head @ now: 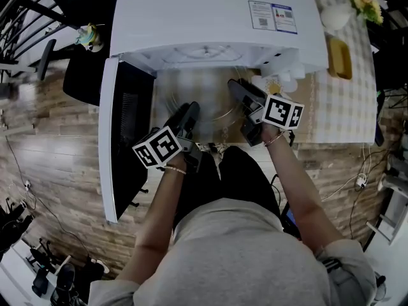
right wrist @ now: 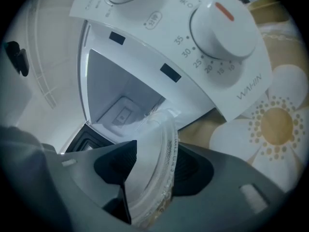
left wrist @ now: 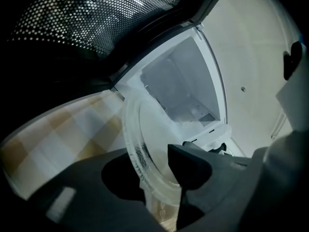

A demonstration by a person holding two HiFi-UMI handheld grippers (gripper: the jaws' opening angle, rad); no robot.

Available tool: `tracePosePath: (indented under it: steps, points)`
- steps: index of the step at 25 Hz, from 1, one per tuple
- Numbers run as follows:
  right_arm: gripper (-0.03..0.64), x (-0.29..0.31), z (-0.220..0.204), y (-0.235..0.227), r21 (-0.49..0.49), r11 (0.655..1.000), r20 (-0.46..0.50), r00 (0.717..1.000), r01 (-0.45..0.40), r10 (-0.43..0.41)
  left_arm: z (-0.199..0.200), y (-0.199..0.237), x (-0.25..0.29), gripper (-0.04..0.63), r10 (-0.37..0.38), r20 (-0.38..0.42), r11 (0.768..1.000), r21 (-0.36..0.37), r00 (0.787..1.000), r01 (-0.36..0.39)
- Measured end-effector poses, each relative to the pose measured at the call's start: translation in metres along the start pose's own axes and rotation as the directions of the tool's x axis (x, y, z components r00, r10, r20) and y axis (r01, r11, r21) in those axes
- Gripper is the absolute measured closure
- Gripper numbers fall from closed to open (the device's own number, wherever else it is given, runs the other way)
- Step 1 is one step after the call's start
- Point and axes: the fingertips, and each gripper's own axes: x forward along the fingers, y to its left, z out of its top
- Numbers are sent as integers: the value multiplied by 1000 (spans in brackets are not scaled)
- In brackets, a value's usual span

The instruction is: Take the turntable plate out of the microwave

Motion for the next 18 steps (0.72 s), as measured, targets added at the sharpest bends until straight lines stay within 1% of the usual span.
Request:
tracePosePath:
  steps: [2, 3, 5, 6, 11, 16, 18]
  points:
    - [393, 2, 1, 0, 17, 1000, 4, 1000, -1, 1, 0, 0, -1, 440, 2, 0, 1000, 0, 1000, -2]
    - [408, 2, 1, -1, 30, 1000, 9, 1000, 4, -4, 1, 1, -2, 440, 4, 1, 1000, 3, 1000, -4]
    - [460, 0, -1, -4, 52, 999, 23, 1000, 16, -17, 2, 1, -2, 439, 7, 1, 1000, 14, 1000, -7]
    - [471, -2, -2, -5, 58, 998, 33, 999, 19, -21, 3, 1, -2, 439, 6, -2, 1000, 21, 1000, -6]
    - [477, -12, -1, -5, 77, 997, 77, 997, 2, -8, 6, -2, 1, 431, 1, -2, 999, 43, 1000, -1]
    - [485, -19, 5, 3, 41, 999, 105, 994, -26, 21, 12, -9, 0, 426, -41, 35, 996, 83, 999, 38]
    - [485, -22, 6, 6, 43, 998, 121, 992, -38, 32, 12, -11, 0, 426, -58, 39, 995, 82, 998, 55]
